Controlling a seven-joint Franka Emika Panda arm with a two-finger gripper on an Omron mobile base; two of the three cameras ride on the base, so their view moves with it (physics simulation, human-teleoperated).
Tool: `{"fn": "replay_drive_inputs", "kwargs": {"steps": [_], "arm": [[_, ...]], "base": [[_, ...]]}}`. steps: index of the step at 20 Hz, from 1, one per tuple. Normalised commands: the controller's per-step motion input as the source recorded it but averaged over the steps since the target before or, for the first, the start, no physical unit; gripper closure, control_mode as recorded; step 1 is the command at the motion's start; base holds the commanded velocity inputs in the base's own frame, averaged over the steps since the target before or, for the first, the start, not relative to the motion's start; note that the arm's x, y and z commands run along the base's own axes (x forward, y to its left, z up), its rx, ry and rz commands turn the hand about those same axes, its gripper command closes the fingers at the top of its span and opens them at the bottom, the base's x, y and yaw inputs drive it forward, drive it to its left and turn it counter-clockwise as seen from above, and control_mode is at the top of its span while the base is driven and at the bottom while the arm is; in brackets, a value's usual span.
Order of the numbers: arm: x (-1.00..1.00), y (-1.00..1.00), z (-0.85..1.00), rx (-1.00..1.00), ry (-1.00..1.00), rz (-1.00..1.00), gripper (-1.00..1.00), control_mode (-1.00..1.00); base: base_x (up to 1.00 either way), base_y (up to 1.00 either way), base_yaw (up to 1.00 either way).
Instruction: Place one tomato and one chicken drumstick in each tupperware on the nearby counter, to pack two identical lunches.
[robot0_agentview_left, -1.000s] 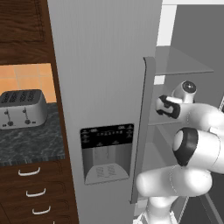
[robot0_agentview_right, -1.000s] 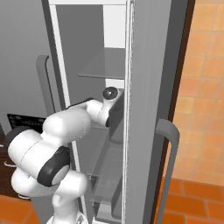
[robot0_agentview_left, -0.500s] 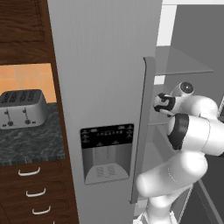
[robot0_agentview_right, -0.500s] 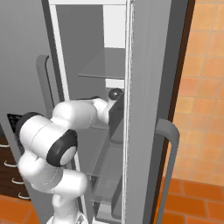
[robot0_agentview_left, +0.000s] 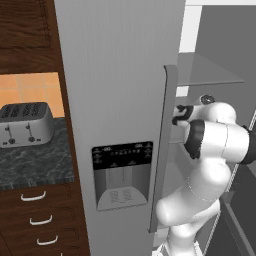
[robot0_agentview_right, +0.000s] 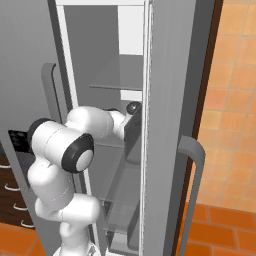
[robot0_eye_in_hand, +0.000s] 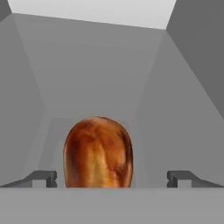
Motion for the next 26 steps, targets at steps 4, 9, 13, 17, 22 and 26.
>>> {"fn": "replay_drive_inputs", "kwargs": {"steps": [4, 9, 13, 17, 22, 26], "arm": [[0.22, 0.0, -0.28, 0.0, 0.01, 0.0, 1.0, -1.0], [0.1, 0.0, -0.49, -0.01, 0.01, 0.0, 1.0, -1.0], [-0.3, -0.02, -0.37, 0.01, -0.01, 0.0, 1.0, -1.0], [-0.56, -0.03, 0.38, 0.1, -0.02, 0.0, 1.0, -1.0], [-0.99, 0.1, 0.55, 0.09, 0.11, -0.06, 1.0, -1.0], [-0.88, 0.43, 0.95, 0.12, 0.28, 0.01, 1.0, -1.0]], "base": [[0.0, 0.0, 0.0], [0.0, 0.0, 0.0], [0.0, 0.0, 0.0], [0.0, 0.0, 0.0], [0.0, 0.0, 0.0], [0.0, 0.0, 0.0]]}}
